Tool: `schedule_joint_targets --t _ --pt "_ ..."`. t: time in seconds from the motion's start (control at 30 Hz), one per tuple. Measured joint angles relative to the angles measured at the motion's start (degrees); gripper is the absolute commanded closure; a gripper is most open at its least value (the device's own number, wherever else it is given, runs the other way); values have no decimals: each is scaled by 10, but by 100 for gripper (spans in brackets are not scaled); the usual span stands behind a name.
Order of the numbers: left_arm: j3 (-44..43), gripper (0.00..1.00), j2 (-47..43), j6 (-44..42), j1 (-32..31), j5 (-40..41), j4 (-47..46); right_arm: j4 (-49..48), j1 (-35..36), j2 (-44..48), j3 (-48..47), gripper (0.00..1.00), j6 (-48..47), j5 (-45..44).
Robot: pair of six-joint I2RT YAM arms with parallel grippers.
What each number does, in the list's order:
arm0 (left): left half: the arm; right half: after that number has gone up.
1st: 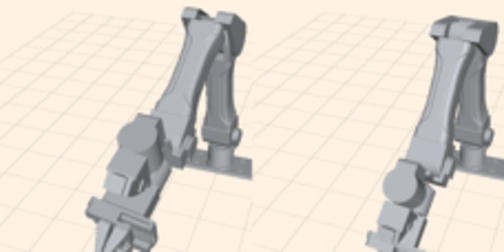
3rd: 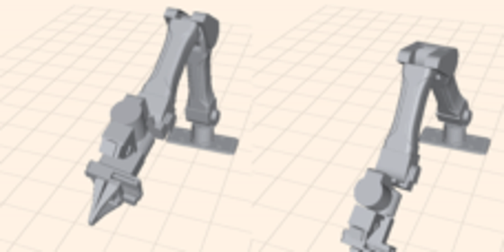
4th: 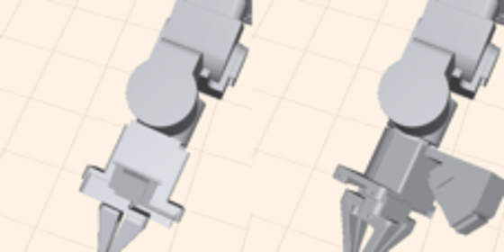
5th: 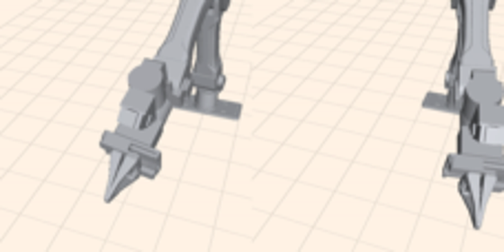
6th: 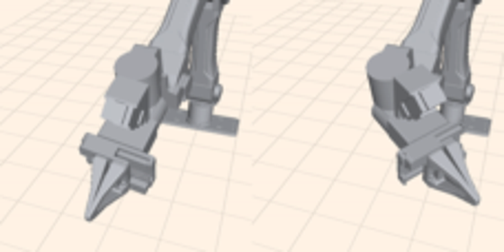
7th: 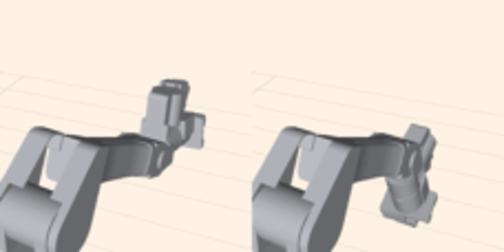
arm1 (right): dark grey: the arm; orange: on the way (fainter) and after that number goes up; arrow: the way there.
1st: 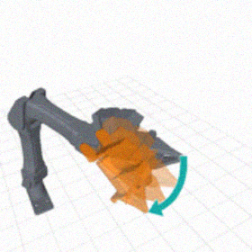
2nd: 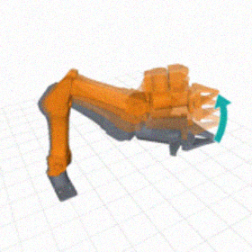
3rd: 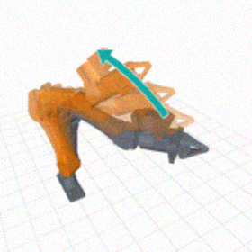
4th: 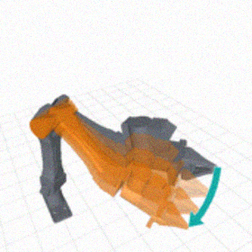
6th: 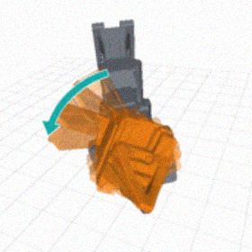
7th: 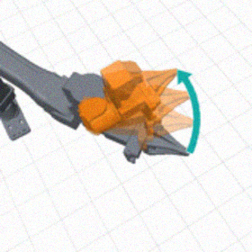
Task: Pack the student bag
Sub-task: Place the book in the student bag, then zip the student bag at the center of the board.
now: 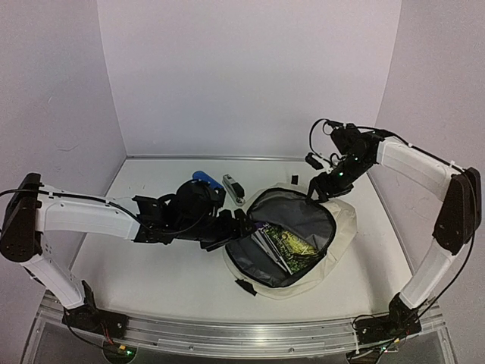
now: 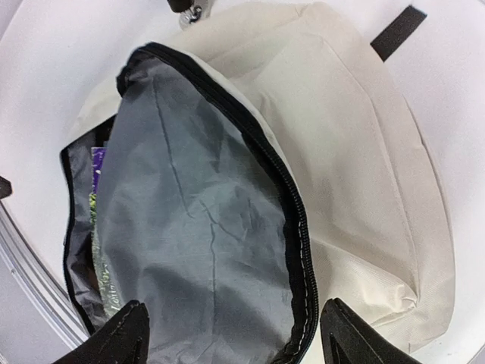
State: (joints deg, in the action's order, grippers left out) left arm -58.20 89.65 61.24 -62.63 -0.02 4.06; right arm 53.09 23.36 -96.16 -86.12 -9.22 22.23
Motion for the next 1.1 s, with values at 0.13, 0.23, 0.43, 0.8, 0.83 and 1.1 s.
schedule_joint_targets --t 0.13,0.23,0.43,0.8,0.83,1.1 --pt "16 13 -13 1 15 9 12 6 1 -26 6 27 -4 -3" --pt "30 13 -23 3 24 13 21 8 2 -39 12 27 -7 -5" --pt "40 13 -33 3 32 13 31 12 2 -51 18 20 -8 -9" --pt "44 13 -35 3 35 13 31 18 -10 -51 18 23 -15 -41" --pt "45 13 -35 3 35 13 31 18 -14 -51 18 23 -17 -46" --pt "53 13 -41 3 42 13 30 22 -30 -68 18 75 -24 -38"
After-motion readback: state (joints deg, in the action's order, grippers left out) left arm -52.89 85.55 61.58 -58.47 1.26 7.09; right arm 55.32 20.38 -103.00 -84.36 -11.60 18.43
